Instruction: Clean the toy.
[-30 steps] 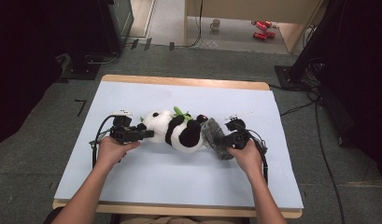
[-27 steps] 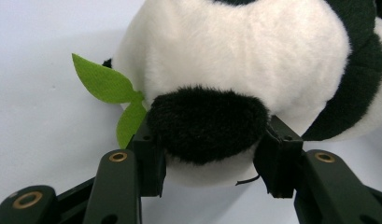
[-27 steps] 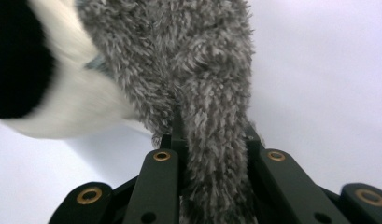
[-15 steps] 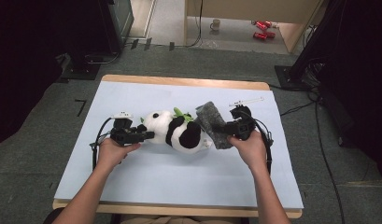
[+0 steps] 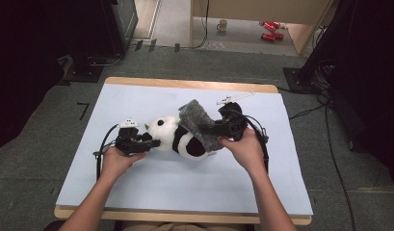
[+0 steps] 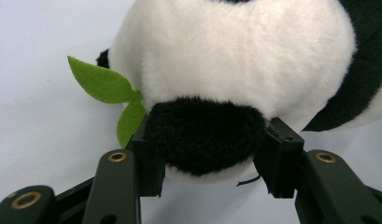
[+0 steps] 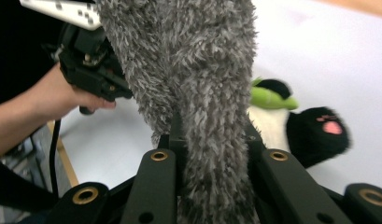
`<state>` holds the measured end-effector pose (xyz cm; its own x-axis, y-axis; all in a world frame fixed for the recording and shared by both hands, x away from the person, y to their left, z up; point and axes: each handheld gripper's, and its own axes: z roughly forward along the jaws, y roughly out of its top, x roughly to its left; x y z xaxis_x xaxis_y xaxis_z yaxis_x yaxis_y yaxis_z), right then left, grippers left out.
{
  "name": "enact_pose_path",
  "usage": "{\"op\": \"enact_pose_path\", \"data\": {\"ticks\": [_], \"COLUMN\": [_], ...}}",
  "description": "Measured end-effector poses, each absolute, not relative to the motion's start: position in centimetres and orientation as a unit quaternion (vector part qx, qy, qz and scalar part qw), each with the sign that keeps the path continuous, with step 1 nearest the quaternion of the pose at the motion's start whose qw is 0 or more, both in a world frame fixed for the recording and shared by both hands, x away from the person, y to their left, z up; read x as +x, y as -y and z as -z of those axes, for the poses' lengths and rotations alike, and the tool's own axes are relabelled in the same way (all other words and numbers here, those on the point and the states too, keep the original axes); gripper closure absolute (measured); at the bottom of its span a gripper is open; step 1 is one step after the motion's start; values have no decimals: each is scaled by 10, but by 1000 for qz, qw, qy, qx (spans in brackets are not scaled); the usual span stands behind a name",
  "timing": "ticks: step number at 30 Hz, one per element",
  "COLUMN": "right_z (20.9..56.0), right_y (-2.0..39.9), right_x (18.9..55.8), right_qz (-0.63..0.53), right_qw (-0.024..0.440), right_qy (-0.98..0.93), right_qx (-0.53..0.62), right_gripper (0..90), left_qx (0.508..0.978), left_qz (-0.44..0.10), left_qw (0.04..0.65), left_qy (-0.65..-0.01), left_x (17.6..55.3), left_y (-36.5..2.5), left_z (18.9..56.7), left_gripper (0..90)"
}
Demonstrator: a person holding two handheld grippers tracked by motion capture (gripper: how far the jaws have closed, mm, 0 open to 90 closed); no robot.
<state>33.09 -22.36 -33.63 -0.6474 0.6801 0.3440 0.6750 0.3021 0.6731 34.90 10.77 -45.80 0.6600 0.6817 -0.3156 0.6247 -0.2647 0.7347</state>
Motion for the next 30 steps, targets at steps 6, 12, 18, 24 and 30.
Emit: {"op": "enact_pose_path", "data": {"ticks": [6, 12, 18, 24, 30], "right_z": [356, 363, 370, 397, 373], "right_y": [221, 231, 244, 251, 264], "right_x": [340, 343, 348, 355, 352], "right_qz": [-381, -387, -377, -322, -358], "right_qw": [-10, -12, -9, -23, -9], "right_qy": [-821, -813, -808, -817, -800], "right_qx": [425, 436, 454, 478, 481], "right_gripper": [758, 759, 767, 767, 765], "left_qx": [802, 800, 798, 793, 793], "left_qz": [-40, -35, -30, -23, -23], "left_qw": [439, 444, 446, 449, 450], "left_qy": [-403, -403, -406, -411, -410], "left_x": [345, 347, 348, 349, 350], "left_y": [-107, -108, -109, -111, -111], "left_z": [460, 461, 462, 463, 463], "left_gripper": [497, 497, 497, 496, 496]}}
